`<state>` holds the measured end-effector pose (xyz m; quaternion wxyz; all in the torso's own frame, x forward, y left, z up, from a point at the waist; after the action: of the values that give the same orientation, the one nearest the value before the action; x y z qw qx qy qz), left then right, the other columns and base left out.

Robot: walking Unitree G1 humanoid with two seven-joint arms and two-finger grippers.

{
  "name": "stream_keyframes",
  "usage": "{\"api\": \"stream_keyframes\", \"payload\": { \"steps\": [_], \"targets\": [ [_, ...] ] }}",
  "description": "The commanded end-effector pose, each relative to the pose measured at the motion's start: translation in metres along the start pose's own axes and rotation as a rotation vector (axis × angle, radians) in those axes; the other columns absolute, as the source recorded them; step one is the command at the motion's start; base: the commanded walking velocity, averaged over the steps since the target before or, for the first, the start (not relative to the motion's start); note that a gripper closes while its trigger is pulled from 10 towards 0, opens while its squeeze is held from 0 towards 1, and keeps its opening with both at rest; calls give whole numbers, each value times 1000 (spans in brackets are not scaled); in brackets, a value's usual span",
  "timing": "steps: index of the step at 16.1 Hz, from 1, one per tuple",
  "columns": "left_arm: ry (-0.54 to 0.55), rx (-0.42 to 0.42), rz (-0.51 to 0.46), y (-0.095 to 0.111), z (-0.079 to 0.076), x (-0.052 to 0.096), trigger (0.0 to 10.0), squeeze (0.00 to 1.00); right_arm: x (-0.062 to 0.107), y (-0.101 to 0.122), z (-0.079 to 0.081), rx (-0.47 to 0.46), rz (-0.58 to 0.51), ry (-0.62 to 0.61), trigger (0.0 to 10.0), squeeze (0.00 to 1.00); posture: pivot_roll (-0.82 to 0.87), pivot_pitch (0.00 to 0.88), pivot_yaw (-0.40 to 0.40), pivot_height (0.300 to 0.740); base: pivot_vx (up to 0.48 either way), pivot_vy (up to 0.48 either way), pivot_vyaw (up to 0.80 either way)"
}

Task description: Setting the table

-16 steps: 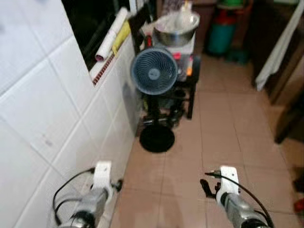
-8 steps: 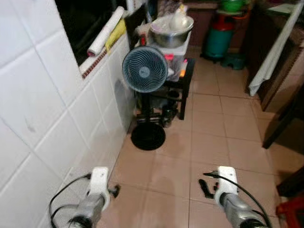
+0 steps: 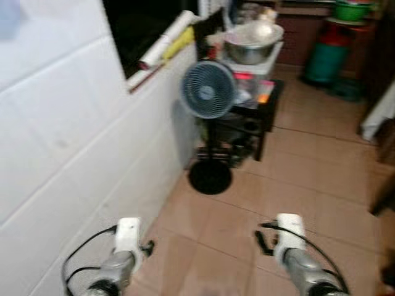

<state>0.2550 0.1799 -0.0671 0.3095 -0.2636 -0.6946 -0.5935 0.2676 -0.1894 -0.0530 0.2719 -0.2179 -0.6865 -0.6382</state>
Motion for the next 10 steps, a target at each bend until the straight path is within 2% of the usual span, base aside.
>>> {"api": "stream_keyframes", "payload": {
  "steps": [1, 2, 7, 10],
  "targets": [
    [-7, -4, -11, 5, -2, -1, 10000, 0, 0, 0, -4, 8, 0, -5, 10000, 0, -93, 0, 62, 740, 0, 0, 0],
    [-8, -4, -10, 4, -2, -1, 10000, 0, 1, 0, -4, 10, 1, -4, 10000, 0, -93, 0, 62, 740, 0, 0, 0],
    [-11, -6, -5, 3, -1, 0, 10000, 0, 1, -1, -4, 6, 5, -7, 10000, 0, -94, 0, 64, 740, 302, 0, 0],
    [-12, -4, -4, 3, -1, 0, 10000, 0, 1, -1, -4, 8, 6, -8, 10000, 0, -96, 0, 63, 740, 356, 0, -525]
  ]
}}
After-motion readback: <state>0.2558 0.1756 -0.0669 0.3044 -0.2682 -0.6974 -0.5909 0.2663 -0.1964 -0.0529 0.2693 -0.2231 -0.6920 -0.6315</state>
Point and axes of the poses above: a point about 5 cm out from each wrist's last joint towards the gripper, its own x axis pointing back from the gripper into the wrist, its own y axis along the axis of the wrist's last joint, z = x × y, the point moved 2 cm from there along -x, pointing out of the wrist towards the gripper, and after that the axes turned 7 degrees about x, right-handed, at the moved point
